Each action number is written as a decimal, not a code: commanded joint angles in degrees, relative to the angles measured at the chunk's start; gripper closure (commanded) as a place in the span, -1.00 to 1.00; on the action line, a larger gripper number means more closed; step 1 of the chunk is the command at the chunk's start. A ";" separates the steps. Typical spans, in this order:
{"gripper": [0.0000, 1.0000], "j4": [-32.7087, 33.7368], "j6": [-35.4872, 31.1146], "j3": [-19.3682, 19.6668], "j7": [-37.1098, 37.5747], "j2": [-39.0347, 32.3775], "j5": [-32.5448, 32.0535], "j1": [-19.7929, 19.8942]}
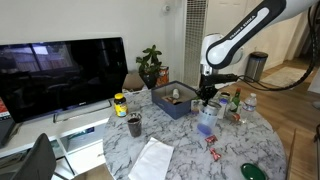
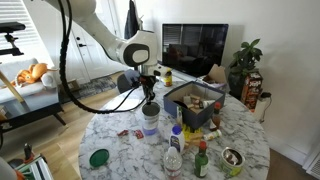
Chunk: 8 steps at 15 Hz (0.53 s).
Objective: Remove the silver cup from the clear cup and put two red sachets in the clear cup then place the silver cup back in the clear cup.
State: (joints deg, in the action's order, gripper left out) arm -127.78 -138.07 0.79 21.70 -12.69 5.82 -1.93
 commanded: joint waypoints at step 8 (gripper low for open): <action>0.98 0.85 10.42 -0.79 9.56 10.09 -12.61 -3.21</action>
State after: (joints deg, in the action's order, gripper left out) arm -126.68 -131.11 0.55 28.87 -6.43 -3.54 -4.36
